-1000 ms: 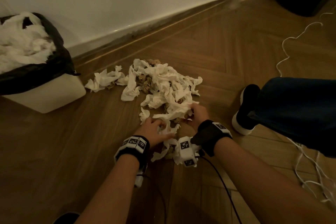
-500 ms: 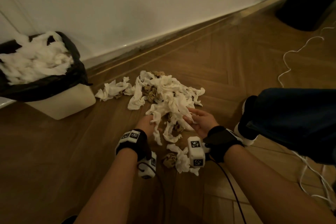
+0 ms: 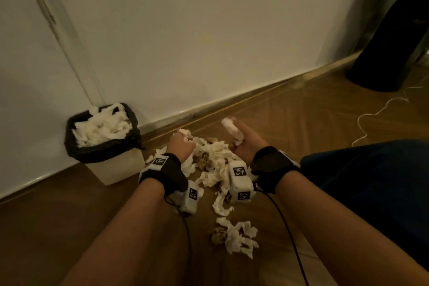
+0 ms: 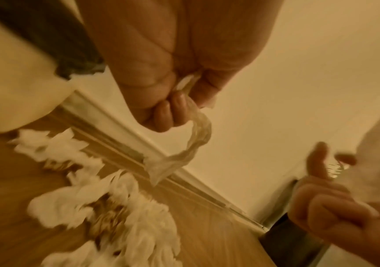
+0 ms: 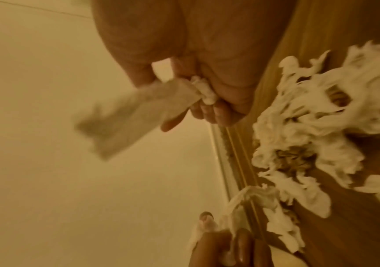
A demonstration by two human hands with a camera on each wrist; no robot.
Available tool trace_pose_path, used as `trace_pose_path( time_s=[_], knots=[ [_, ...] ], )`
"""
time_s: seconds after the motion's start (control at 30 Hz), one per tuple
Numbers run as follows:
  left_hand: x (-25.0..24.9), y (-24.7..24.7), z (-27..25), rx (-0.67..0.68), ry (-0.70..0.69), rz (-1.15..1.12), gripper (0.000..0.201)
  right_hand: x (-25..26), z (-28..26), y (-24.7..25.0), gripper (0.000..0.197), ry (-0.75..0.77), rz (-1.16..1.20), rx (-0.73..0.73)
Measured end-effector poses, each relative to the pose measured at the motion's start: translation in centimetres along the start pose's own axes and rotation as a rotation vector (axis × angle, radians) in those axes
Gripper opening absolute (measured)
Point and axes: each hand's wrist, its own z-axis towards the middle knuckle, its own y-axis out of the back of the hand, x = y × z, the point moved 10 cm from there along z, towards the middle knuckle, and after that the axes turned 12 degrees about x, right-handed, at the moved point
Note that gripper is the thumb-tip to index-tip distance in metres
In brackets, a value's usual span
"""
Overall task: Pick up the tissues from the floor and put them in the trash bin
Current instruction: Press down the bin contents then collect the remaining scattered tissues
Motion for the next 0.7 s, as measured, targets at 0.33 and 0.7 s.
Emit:
trace_pose_path(
  time_s=[0.33, 0.7],
  knots=[
    [-12.4, 7.2, -6.9, -0.092, -0.257, 0.050, 0.029, 11.5, -3.9, -10.7, 0.022, 0.259, -0.303, 0.257],
    [-15.9, 12.7, -10.0, -0.266, -0.241, 0.115, 0.041, 10.2, -3.0, -15.6, 0.022, 0.197, -0.371, 0.307]
  ],
)
